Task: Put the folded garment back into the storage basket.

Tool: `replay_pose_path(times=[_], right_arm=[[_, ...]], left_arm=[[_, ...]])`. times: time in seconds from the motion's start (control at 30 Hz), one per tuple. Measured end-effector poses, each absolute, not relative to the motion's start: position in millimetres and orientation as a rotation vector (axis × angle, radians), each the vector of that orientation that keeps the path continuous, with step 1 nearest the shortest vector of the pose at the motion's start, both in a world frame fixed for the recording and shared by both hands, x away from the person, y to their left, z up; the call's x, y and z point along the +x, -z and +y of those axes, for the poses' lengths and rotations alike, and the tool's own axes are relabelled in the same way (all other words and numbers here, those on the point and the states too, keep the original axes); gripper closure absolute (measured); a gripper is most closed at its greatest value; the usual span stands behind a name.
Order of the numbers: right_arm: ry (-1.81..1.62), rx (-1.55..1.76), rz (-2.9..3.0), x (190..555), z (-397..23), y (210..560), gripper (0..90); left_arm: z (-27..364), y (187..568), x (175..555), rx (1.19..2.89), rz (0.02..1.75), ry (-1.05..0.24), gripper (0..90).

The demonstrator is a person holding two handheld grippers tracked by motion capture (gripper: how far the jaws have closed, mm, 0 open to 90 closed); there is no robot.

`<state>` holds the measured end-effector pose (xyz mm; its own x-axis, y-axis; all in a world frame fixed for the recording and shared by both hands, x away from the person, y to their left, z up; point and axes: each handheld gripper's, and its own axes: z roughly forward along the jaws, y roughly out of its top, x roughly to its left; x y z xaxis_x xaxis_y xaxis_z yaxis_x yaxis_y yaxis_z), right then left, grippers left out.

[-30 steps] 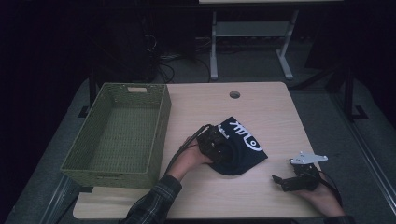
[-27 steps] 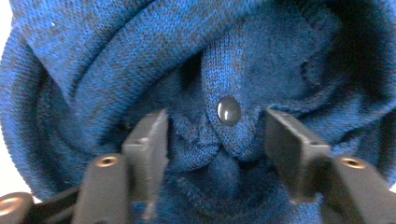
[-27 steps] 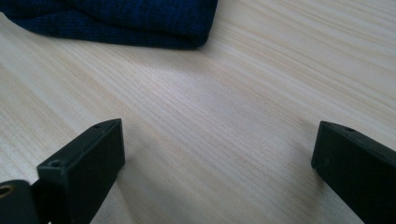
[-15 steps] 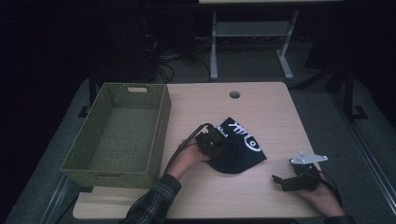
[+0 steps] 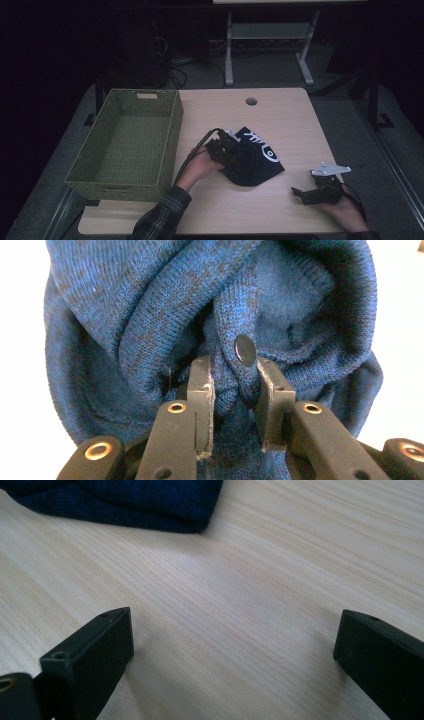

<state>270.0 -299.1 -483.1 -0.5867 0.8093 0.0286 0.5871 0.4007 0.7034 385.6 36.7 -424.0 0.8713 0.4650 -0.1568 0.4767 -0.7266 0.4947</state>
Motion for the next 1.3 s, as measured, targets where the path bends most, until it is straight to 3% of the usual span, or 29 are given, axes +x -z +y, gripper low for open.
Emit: replay_pose_path(times=[1.3], right_arm=[[-0.983,1.239,2.329,270.8,-299.3,483.2,2.4]], left_arm=[[76.9,308.2,392.2,2.373,0.694,-0.088,72.1]])
